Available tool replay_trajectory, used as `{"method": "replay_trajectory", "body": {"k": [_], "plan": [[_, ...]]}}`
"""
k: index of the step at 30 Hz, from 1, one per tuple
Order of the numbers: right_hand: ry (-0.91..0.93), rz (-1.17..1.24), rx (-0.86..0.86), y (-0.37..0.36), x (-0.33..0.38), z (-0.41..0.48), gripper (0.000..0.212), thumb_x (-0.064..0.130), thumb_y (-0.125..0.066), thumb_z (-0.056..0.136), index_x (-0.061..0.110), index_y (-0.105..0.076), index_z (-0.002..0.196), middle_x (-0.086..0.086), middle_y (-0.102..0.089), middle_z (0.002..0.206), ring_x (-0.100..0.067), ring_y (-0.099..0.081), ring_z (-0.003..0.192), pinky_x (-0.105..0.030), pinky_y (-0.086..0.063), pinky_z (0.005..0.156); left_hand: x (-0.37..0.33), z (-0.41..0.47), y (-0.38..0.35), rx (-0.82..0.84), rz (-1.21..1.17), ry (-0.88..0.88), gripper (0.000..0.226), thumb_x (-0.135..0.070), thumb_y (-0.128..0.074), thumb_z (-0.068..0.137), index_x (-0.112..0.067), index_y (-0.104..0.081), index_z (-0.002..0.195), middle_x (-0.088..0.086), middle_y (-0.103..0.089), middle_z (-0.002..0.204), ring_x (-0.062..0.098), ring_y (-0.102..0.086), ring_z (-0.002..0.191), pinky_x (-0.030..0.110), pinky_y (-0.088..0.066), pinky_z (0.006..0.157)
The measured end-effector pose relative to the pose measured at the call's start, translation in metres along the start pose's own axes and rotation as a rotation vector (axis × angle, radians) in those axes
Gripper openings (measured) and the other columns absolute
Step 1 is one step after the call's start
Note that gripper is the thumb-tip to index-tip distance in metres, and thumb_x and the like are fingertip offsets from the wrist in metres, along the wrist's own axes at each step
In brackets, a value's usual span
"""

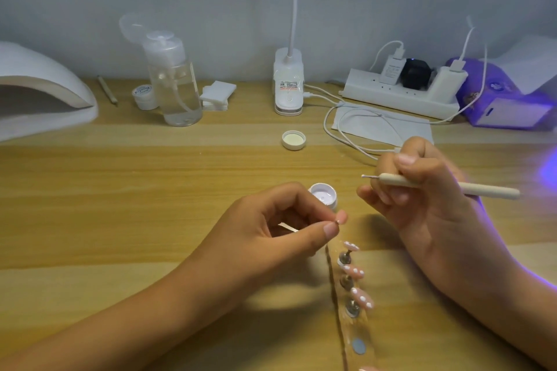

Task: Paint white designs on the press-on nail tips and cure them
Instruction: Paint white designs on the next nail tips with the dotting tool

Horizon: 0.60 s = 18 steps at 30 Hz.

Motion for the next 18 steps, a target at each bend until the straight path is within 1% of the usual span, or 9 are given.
{"method": "replay_trajectory", "body": {"k": [2, 3, 5, 6, 7, 8, 10, 15, 18], "plan": [[0.011, -0.026, 0.005, -0.002, 0.0, 0.0, 0.022, 0.032, -0.061, 0.083, 0.027, -0.053, 0.063, 0.007, -0.045, 0.055, -0.009, -0.046, 0.056, -0.025, -0.053, 0.072, 0.0, 0.001, 0.001, 0.01, -0.017, 0.012, 0.002, -0.017, -0.07, 0.083, -0.018, -0.069, 0.081, -0.017, -0.07, 0.075, -0.001, -0.057, 0.066, 0.01, -0.044, 0.06], [0.011, -0.025, 0.009, -0.003, 0.0, 0.0, 0.022, 0.036, -0.063, 0.083, 0.027, -0.055, 0.064, 0.008, -0.046, 0.056, -0.009, -0.047, 0.056, -0.025, -0.053, 0.072, 0.0, 0.001, 0.001, 0.011, -0.029, 0.021, 0.001, -0.017, -0.069, 0.082, -0.018, -0.069, 0.081, -0.017, -0.07, 0.074, 0.0, -0.057, 0.065, 0.011, -0.044, 0.06], [0.0, -0.006, 0.031, -0.004, 0.001, 0.0, 0.023, 0.042, -0.073, 0.078, 0.027, -0.058, 0.07, 0.008, -0.05, 0.061, -0.008, -0.05, 0.059, -0.026, -0.053, 0.072, 0.001, 0.002, 0.002, 0.004, -0.054, 0.037, 0.001, -0.017, -0.069, 0.081, -0.016, -0.068, 0.08, -0.016, -0.07, 0.074, 0.001, -0.057, 0.064, 0.013, -0.046, 0.061], [-0.005, -0.001, 0.049, -0.005, 0.001, 0.0, 0.023, 0.041, -0.076, 0.076, 0.027, -0.059, 0.073, 0.008, -0.052, 0.064, -0.008, -0.052, 0.061, -0.027, -0.054, 0.072, 0.001, 0.003, 0.003, 0.003, -0.061, 0.039, 0.002, -0.017, -0.069, 0.081, -0.016, -0.068, 0.08, -0.016, -0.07, 0.073, 0.002, -0.057, 0.063, 0.013, -0.047, 0.061], [-0.009, -0.002, 0.068, -0.005, 0.001, 0.0, 0.02, 0.034, -0.077, 0.075, 0.026, -0.059, 0.074, 0.007, -0.053, 0.066, -0.007, -0.053, 0.063, -0.027, -0.054, 0.073, 0.002, 0.003, 0.003, 0.004, -0.063, 0.04, 0.001, -0.016, -0.069, 0.081, -0.015, -0.068, 0.08, -0.015, -0.07, 0.073, 0.002, -0.057, 0.063, 0.013, -0.047, 0.061], [-0.012, -0.003, 0.082, -0.005, 0.0, 0.0, 0.017, 0.026, -0.075, 0.076, 0.024, -0.058, 0.074, 0.006, -0.053, 0.067, -0.006, -0.054, 0.063, -0.028, -0.054, 0.073, 0.002, 0.003, 0.003, 0.007, -0.061, 0.039, 0.001, -0.016, -0.069, 0.081, -0.016, -0.069, 0.08, -0.015, -0.07, 0.073, 0.002, -0.057, 0.063, 0.013, -0.047, 0.062], [-0.017, 0.0, 0.103, -0.007, 0.0, 0.0, 0.013, 0.019, -0.067, 0.076, 0.022, -0.056, 0.07, 0.004, -0.05, 0.065, -0.007, -0.051, 0.061, -0.03, -0.055, 0.073, 0.002, 0.003, 0.002, 0.014, -0.055, 0.038, 0.002, -0.016, -0.07, 0.082, -0.018, -0.07, 0.081, -0.016, -0.069, 0.074, 0.002, -0.057, 0.064, 0.013, -0.046, 0.062], [-0.052, 0.029, 0.113, -0.014, -0.001, -0.005, 0.018, 0.015, -0.065, 0.073, 0.018, -0.05, 0.063, 0.0, -0.045, 0.06, -0.011, -0.042, 0.055, -0.033, -0.056, 0.071, 0.005, 0.003, 0.004, -0.004, -0.052, 0.04, 0.003, -0.019, -0.073, 0.079, -0.022, -0.072, 0.081, -0.012, -0.068, 0.072, 0.004, -0.059, 0.066, 0.016, -0.047, 0.063], [-0.081, 0.022, 0.123, -0.016, 0.001, -0.007, 0.018, 0.016, -0.066, 0.072, 0.018, -0.052, 0.061, 0.001, -0.049, 0.06, -0.01, -0.049, 0.055, -0.03, -0.056, 0.067, 0.005, 0.003, 0.004, -0.003, -0.048, 0.036, 0.005, -0.019, -0.073, 0.08, -0.024, -0.072, 0.081, -0.014, -0.07, 0.075, 0.003, -0.059, 0.068, 0.016, -0.047, 0.063]]}}
Point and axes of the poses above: each hand's wrist, its own z-axis towards the middle knuckle, its own y-axis out of the back of the hand, x = y × z, the point moved 4 cm from there along z, towards the middle knuckle
